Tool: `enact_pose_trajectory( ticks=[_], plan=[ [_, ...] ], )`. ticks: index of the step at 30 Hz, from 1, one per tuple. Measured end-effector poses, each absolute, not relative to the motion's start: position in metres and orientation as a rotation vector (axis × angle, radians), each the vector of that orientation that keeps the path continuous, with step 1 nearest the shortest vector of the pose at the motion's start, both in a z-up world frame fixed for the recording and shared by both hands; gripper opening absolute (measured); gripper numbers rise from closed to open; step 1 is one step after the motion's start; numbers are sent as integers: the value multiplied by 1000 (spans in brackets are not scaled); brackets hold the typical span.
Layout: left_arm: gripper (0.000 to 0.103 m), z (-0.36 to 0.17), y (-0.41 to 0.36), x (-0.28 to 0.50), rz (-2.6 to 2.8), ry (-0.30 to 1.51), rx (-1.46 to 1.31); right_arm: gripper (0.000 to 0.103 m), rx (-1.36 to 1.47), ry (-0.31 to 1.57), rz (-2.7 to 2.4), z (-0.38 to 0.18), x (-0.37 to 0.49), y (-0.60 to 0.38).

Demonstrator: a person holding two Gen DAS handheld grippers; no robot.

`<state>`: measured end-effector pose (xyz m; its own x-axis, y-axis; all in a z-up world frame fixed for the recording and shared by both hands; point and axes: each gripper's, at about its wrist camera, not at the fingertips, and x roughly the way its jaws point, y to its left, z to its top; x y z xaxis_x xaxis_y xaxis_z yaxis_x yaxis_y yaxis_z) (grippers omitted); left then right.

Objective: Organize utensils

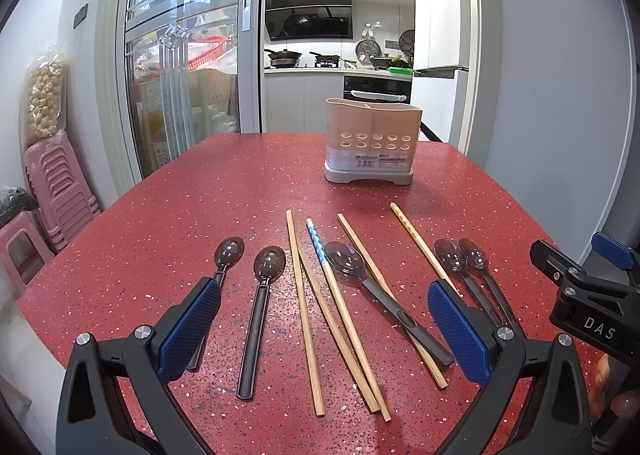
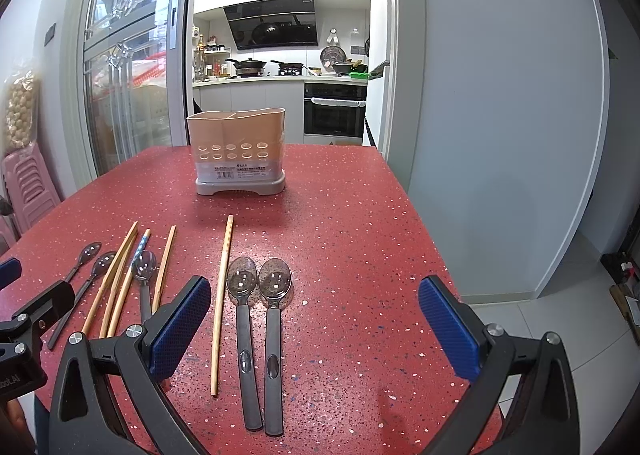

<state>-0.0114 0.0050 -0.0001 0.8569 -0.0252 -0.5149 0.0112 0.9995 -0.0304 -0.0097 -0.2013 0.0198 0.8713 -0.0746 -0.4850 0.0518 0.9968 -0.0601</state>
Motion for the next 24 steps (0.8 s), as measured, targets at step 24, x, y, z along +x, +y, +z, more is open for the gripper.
enact_pose_trajectory(
  ticks=[24],
  plan=[
    [103, -3, 4, -11, -23, 548, -25, 103, -43, 514, -64, 18, -9, -201]
  ],
)
